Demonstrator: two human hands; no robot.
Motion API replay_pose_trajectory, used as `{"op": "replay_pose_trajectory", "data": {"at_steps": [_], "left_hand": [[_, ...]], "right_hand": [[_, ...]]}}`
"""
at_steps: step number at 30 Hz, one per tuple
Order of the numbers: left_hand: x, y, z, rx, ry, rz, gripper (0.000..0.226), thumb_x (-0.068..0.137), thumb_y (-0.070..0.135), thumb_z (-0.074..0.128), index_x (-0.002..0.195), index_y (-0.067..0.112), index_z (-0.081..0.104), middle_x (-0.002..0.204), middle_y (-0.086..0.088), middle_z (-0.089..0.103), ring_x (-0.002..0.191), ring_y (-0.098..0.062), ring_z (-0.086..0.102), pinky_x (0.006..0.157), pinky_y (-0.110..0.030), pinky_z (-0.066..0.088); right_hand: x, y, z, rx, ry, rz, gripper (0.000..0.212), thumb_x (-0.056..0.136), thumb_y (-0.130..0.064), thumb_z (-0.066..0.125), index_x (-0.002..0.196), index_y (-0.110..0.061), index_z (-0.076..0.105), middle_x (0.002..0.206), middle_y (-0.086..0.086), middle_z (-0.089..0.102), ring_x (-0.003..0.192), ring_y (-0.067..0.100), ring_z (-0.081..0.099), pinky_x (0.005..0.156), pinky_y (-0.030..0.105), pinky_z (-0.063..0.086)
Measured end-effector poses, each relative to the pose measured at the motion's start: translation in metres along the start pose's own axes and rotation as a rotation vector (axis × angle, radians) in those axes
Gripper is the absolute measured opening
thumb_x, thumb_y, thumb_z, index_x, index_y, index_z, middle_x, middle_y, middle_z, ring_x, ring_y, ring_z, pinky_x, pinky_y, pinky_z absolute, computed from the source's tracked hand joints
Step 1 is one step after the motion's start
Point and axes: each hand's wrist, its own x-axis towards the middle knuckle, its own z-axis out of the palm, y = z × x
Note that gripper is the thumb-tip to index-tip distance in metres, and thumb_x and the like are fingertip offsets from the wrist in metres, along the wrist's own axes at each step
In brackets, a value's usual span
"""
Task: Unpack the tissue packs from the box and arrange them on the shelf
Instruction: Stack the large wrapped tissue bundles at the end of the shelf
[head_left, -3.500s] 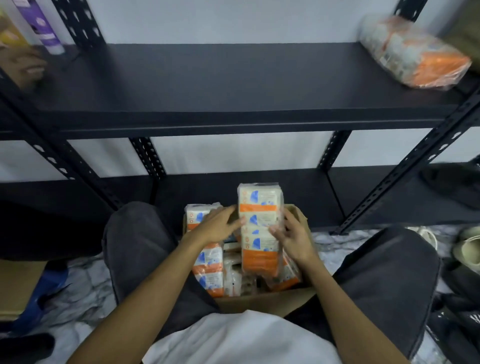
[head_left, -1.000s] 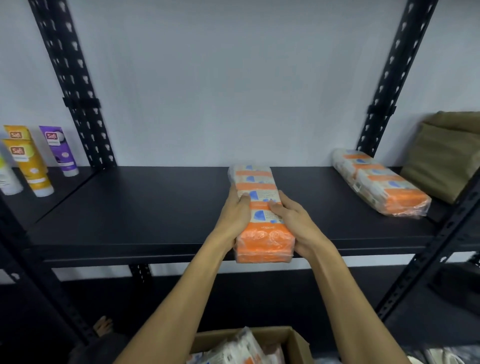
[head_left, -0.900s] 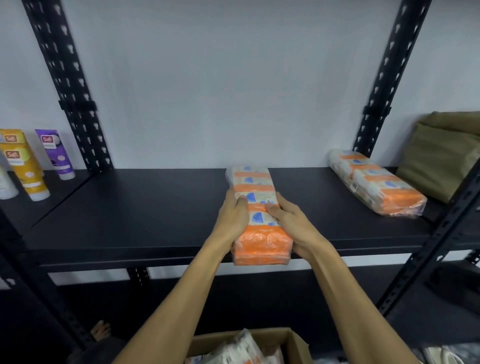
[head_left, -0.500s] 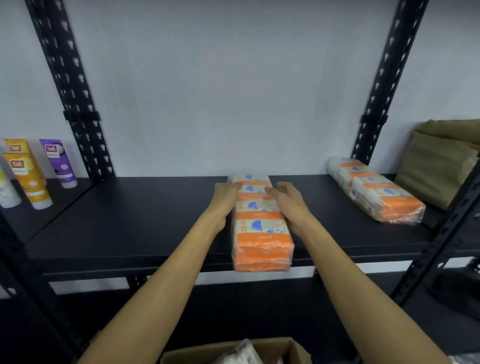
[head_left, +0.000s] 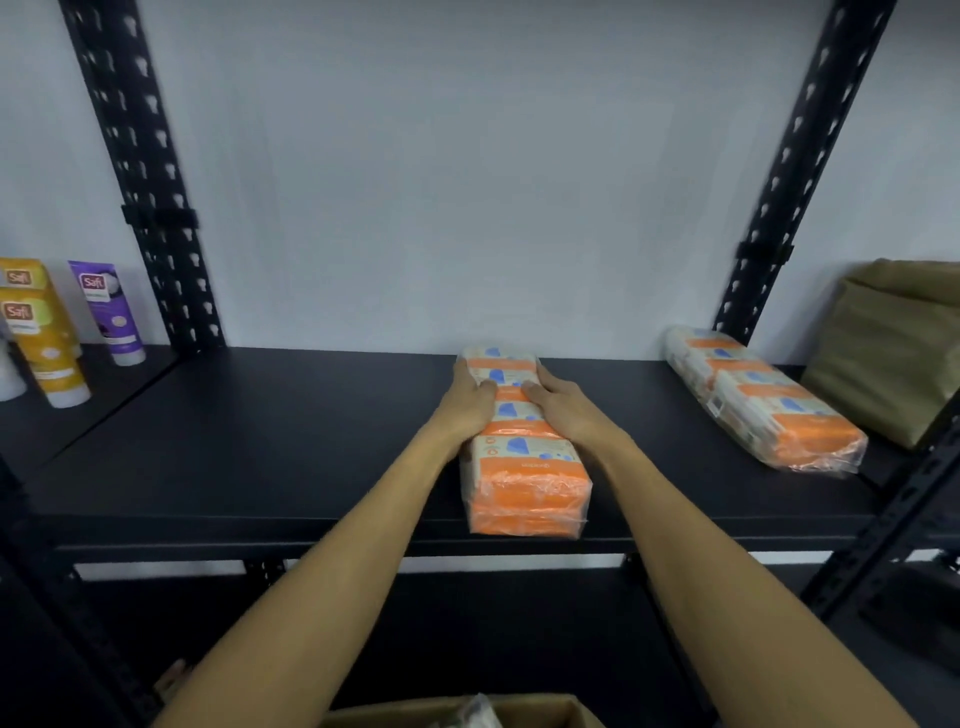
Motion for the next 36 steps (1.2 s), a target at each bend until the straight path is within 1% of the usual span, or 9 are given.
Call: {"op": "replay_pose_trajectory", "data": {"at_steps": [3,8,11,14,19,22,27,33,36], "left_hand": [[0.006,0.015,-0.015,0.274,-0.074,-0.040,0.076,0.103,0.034,0.049,0.159,0.010,0.003,0.139,-0.012,0.055,0.115,-0.026,0.064,0.099,-0.044,0.056],[0.014,0.047,-0.032,0.614,-0.044,0.126,0.071,0.096,0.023,0.063,0.156,0.013,0.027,0.148,-0.010,0.046,0.126,-0.028,0.056,0.094,-0.031,0.049],[0.027,0.052,-0.026,0.765,-0.064,0.181,0.057,0.101,0.047,0.052,0.152,0.023,0.041,0.154,-0.011,0.040,0.135,-0.032,0.047,0.107,-0.037,0.041],[0.038,0.041,-0.014,0.843,-0.132,0.130,0.080,0.088,0.078,0.038,0.156,0.038,0.030,0.161,-0.009,0.030,0.145,-0.036,0.032,0.118,-0.055,0.029],[0.044,0.020,0.000,0.663,-0.054,0.211,0.057,0.101,0.055,0.045,0.154,0.034,0.037,0.157,-0.010,0.031,0.146,-0.033,0.024,0.118,-0.044,0.022],[0.048,0.015,0.006,0.628,-0.003,0.217,0.056,0.100,0.052,0.052,0.151,0.033,0.041,0.156,-0.009,0.031,0.143,-0.033,0.027,0.117,-0.041,0.024],[0.050,0.011,0.007,0.588,0.043,0.202,0.057,0.097,0.051,0.057,0.150,0.032,0.045,0.158,-0.009,0.029,0.143,-0.035,0.030,0.117,-0.041,0.025],[0.039,0.016,0.003,0.557,0.000,0.172,0.058,0.099,0.050,0.055,0.153,0.032,0.042,0.164,-0.009,0.018,0.148,-0.036,0.026,0.119,-0.043,0.024],[0.029,0.019,-0.004,0.234,-0.041,0.135,0.057,0.099,0.052,0.056,0.153,0.045,0.037,0.171,0.001,-0.002,0.152,-0.029,0.024,0.118,-0.047,0.036]], "right_hand": [[0.001,-0.011,-0.005,-0.308,0.017,-0.012,0.042,0.106,-0.038,0.042,0.145,-0.022,0.048,0.116,0.003,0.069,0.093,0.017,0.071,0.079,0.030,0.059],[-0.040,-0.032,0.005,-0.622,0.215,-0.130,0.046,0.101,-0.043,0.044,0.137,-0.017,0.056,0.131,0.005,0.063,0.111,0.026,0.064,0.097,0.047,0.052],[-0.078,-0.031,0.024,-0.752,0.176,-0.204,0.043,0.105,-0.045,0.037,0.135,-0.021,0.056,0.129,0.004,0.063,0.118,0.027,0.060,0.101,0.048,0.046],[-0.087,-0.019,0.042,-0.854,0.117,-0.235,0.051,0.104,-0.052,0.029,0.143,-0.026,0.048,0.148,-0.004,0.048,0.138,0.020,0.042,0.104,0.050,0.042],[-0.076,0.005,0.050,-0.834,0.312,-0.304,0.058,0.099,-0.055,0.023,0.148,-0.032,0.046,0.160,-0.009,0.037,0.151,0.011,0.026,0.104,0.039,0.046],[-0.072,0.011,0.053,-0.818,0.397,-0.335,0.067,0.090,-0.056,0.018,0.138,-0.034,0.058,0.153,-0.009,0.047,0.147,0.011,0.036,0.095,0.038,0.052],[-0.061,0.019,0.054,-0.808,0.500,-0.406,0.053,0.090,-0.047,0.032,0.120,-0.030,0.074,0.136,-0.008,0.064,0.133,0.013,0.054,0.080,0.037,0.058],[-0.069,0.014,0.047,-0.847,0.418,-0.404,0.054,0.095,-0.047,0.030,0.129,-0.030,0.068,0.143,-0.009,0.059,0.137,0.009,0.049,0.087,0.037,0.056],[-0.079,0.015,0.030,-0.861,0.360,-0.398,0.044,0.102,-0.043,0.038,0.138,-0.031,0.061,0.150,-0.011,0.051,0.143,0.008,0.040,0.101,0.038,0.049]]}}
